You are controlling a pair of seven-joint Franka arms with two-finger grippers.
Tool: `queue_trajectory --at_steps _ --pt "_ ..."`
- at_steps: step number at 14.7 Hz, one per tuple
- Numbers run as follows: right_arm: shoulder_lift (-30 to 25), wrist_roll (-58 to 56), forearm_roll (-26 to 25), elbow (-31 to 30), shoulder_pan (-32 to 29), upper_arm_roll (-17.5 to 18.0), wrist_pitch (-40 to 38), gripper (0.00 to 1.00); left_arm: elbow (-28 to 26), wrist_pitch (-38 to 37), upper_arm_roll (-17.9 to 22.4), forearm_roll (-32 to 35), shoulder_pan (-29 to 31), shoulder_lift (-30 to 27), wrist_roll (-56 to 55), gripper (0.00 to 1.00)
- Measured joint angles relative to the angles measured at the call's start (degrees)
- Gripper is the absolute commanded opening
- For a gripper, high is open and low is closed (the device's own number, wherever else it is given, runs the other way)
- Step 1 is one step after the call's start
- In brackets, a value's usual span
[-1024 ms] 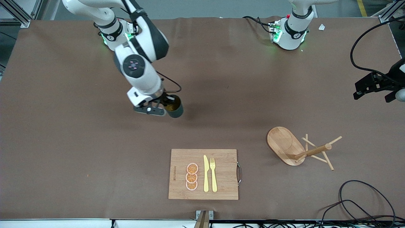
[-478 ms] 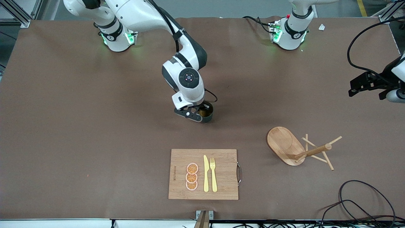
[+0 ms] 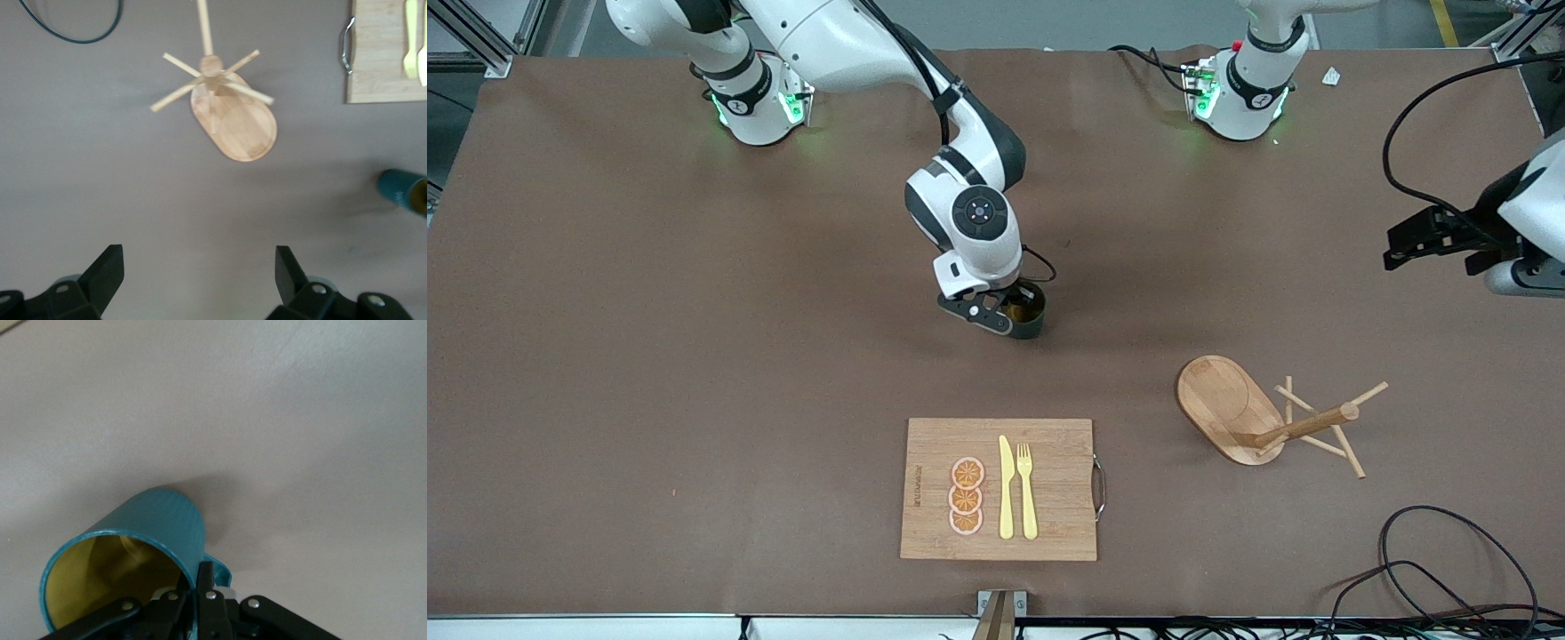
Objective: Pass cup and hang on rack
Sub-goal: 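Carry the teal mug with the right gripper toward the table middle, then set the mug down and open the right gripper while the left gripper approaches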
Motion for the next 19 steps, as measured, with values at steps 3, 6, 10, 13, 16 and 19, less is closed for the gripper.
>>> queue_trajectory --at_steps 3,6,10,13,16,19 --pt "0.12 -0.48 -0.10 0.20 0.45 -0.18 0.06 0.02 0.09 -0.78 -4.86 -0.01 -1.02 -0.11 -9.97 1.00" --pt "0.19 -6.33 -0.19 0.25 1.17 -0.25 0.29 0.02 0.13 -0.89 -9.50 -0.01 -1.24 -0.21 -18.06 1.00" --pt "0.37 -9.15 -0.18 0.27 1.59 -0.32 0.56 1.00 0.14 -0.94 -14.15 -0.01 -1.34 -0.23 -25.73 1.00" --pt "0.70 -9.42 -0.17 0.69 1.57 -0.56 0.89 1.00 0.14 -0.95 -15.93 -0.01 -1.39 -0.23 -29.98 1.00" --pt "0.40 -9.87 -0.13 3.77 0.54 -1.40 -2.67 1.00 0.14 -0.96 -16.73 -0.01 -1.42 -0.23 -31.65 1.00" --pt "-1.77 -15.13 -0.08 7.45 -2.47 -1.75 -11.32 1.00 0.14 -0.96 -17.19 -0.01 -1.44 -0.23 -32.86 1.00"
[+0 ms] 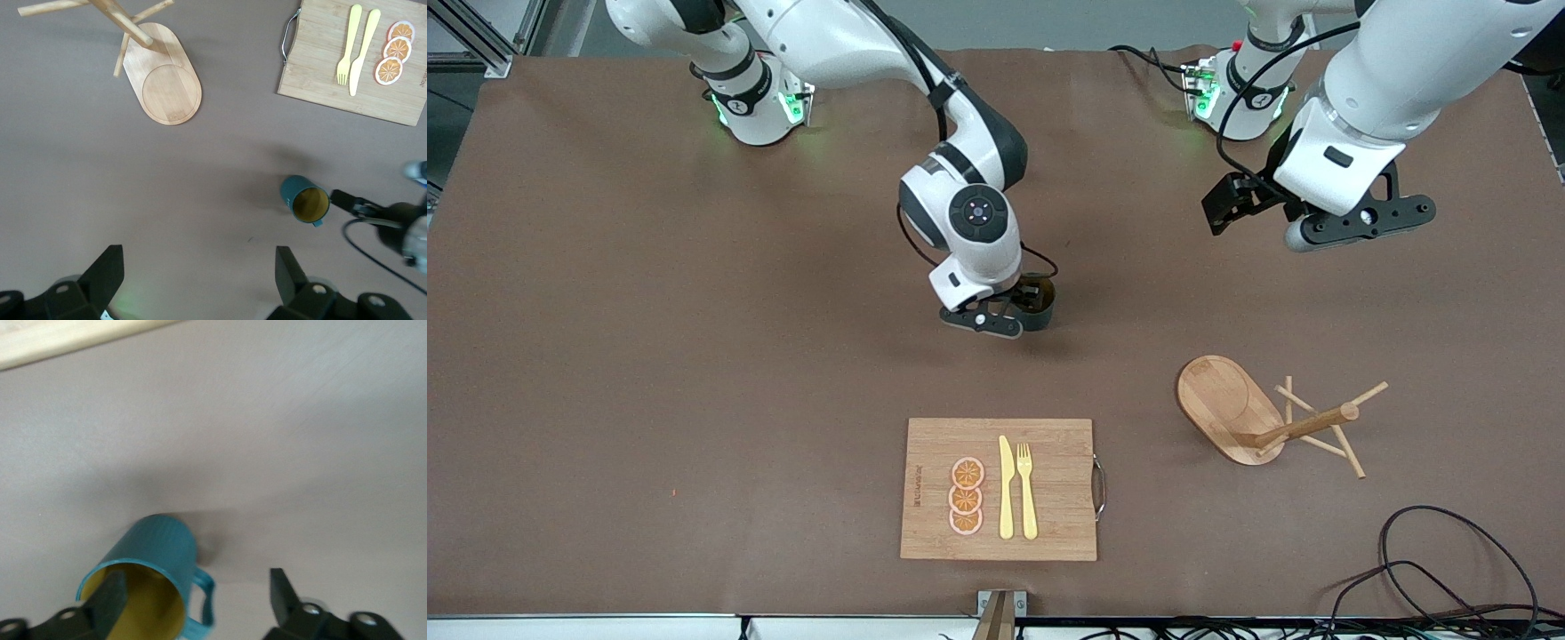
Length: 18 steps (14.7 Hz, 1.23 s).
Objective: Pass cup and hang on rack
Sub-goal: 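Set the mug down and open the right gripper while the left gripper approaches, then lower the left gripper and grasp the teal mug by its handle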
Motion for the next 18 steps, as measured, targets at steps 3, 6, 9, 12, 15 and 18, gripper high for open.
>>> queue_trajectory --at_steps 3,6,9,12,15,18 --pt "-4.47 -10.17 -0.05 0.76 -5.60 -0.46 -8.67 1.00 -0.02 -0.04 -2.82 0.00 -0.12 0.00 -5.69 1.00" --pt "-8.24 -23.53 -1.31 0.71 -13.25 -0.95 -14.79 1.00 -0.05 0.96 -5.81 0.02 -1.24 0.01 -12.09 1.00" --pt "-11.75 -36.21 -4.24 0.69 -22.61 -1.27 -20.79 1.00 -0.10 3.43 -6.23 1.41 -4.88 0.53 -19.47 1.00" --pt "-15.25 -45.25 -6.67 0.60 -31.55 -1.40 -25.79 1.00 -0.40 3.59 -6.40 8.57 -11.64 2.77 -28.47 1.00" --pt "-18.44 -48.71 -9.80 0.33 -36.36 -1.37 -30.19 1.00 -0.93 3.95 -6.52 18.10 -21.30 8.08 -41.41 1.00" --pt "-20.54 -52.26 -10.87 -0.18 -40.33 -1.38 -33.26 1.00 -1.26 4.31 -6.46 27.71 -30.28 16.02 -56.18 1.00"
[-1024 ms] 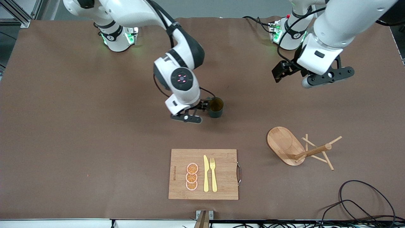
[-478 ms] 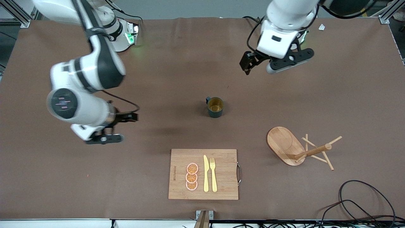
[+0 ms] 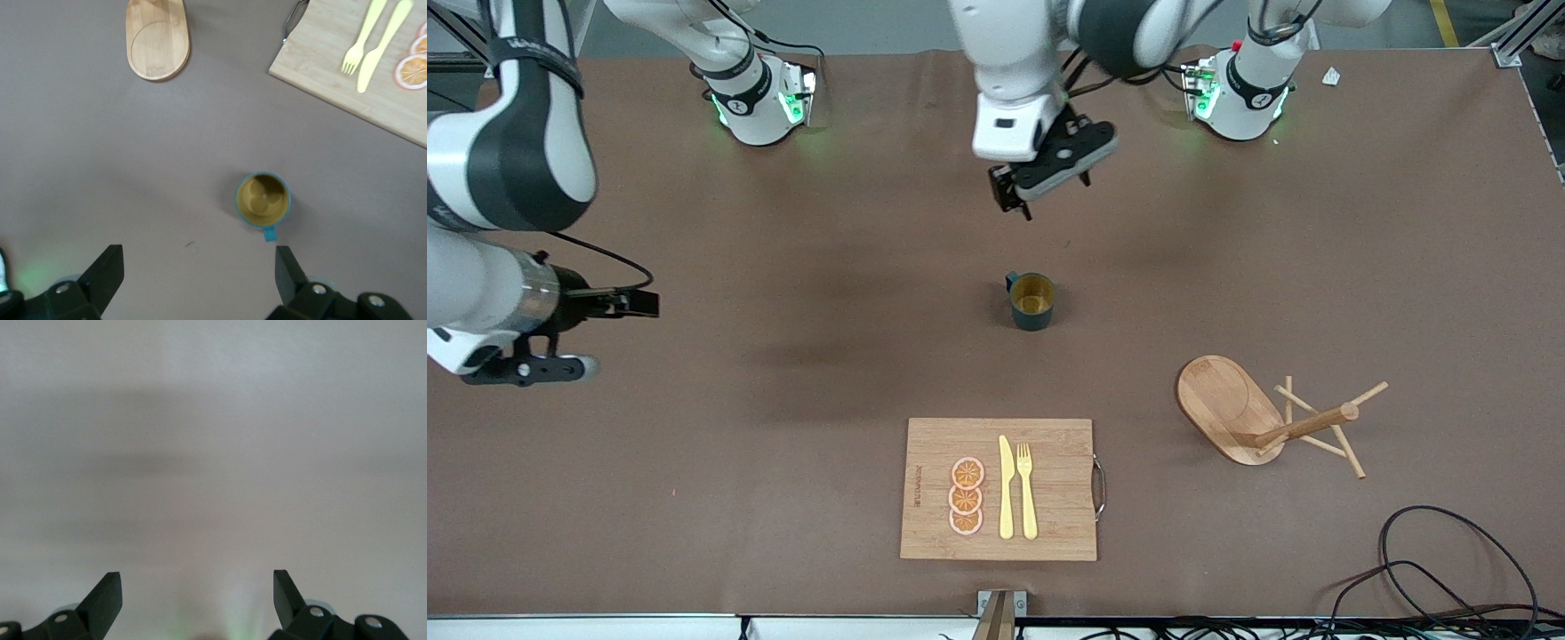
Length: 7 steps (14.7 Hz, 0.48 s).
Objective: Pass cup and hang on rack
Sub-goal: 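Lower the left gripper and grasp the teal mug by its handle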
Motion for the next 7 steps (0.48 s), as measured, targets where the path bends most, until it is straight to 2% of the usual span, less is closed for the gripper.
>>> queue_trajectory --at_steps 2,7 --pt "-0.78 -2.13 -0.04 -0.65 -3.15 -0.01 -0.29 1.00 -0.04 0.12 0.07 5.04 -3.01 5.18 -7.51 1.00" --pt "-1.14 -5.18 -0.56 -0.88 -8.34 0.01 -0.26 1.00 0.85 1.33 0.37 17.19 -6.05 16.95 -23.42 1.00"
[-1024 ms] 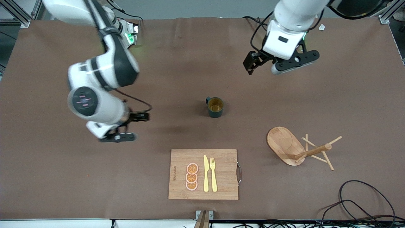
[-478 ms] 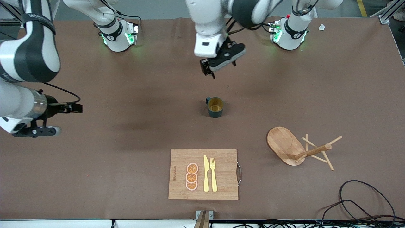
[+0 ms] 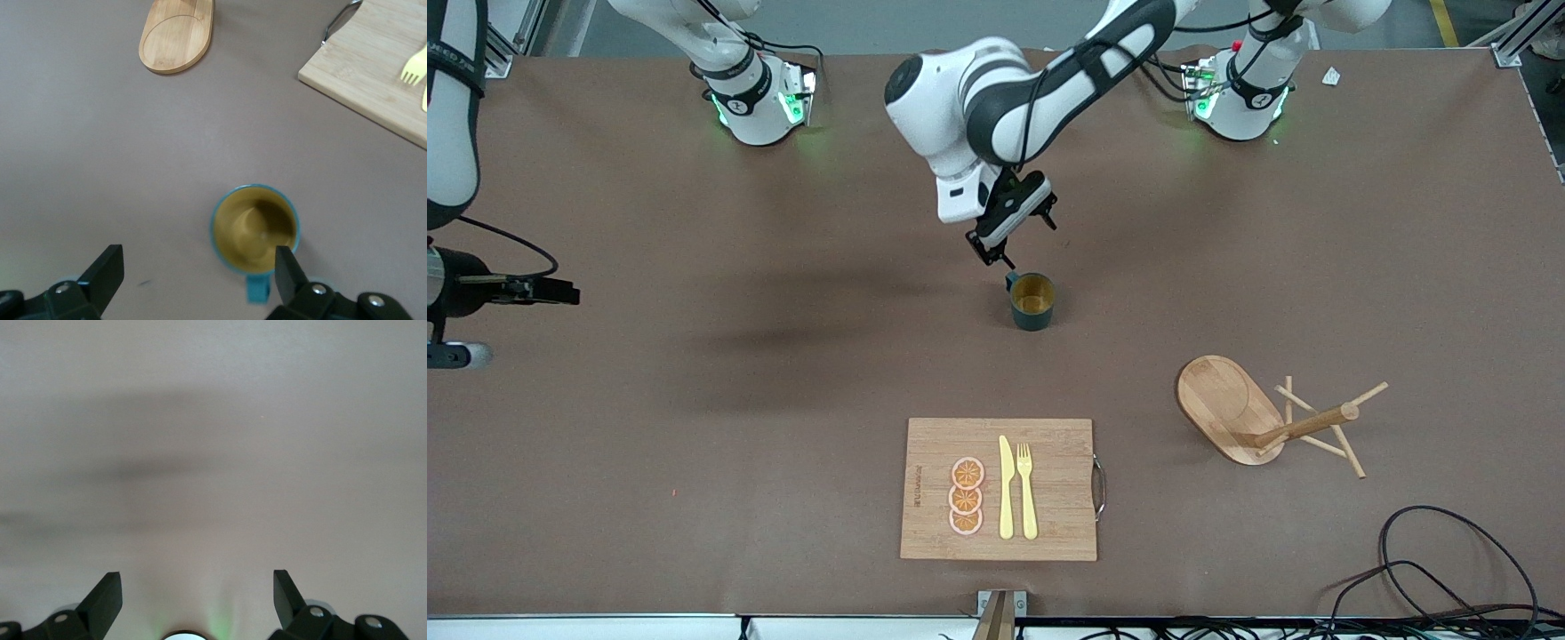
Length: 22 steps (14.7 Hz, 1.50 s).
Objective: Pass cup and hang on rack
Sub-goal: 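Lower the left gripper and grasp the teal mug by its handle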
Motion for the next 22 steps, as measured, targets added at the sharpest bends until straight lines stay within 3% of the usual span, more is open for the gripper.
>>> queue_trajectory --at_steps 3,8,15,18,22 --pt "-0.01 0.02 -0.57 0.59 -0.07 0.28 0.32 1.00 2.76 3.45 1.08 6.04 -3.45 6.45 -7.46 1.00" --pt "-0.12 0.10 0.79 1.01 -0.03 0.83 0.10 1.00 5.72 5.45 10.91 6.66 -13.95 9.56 -9.84 1.00" --pt "-3.65 0.10 1.12 0.86 0.30 1.48 0.12 1.00 5.81 6.48 12.18 6.84 -14.57 14.39 -13.43 1.00" --pt "-6.88 0.10 1.12 -0.95 0.94 1.64 0.08 1.00 5.79 6.48 12.19 7.51 -14.57 15.20 -13.43 0.94" --pt "-11.58 0.10 1.12 -4.73 1.39 1.62 0.42 1.00 5.69 6.45 12.86 8.90 -14.55 15.89 -13.34 0.77"
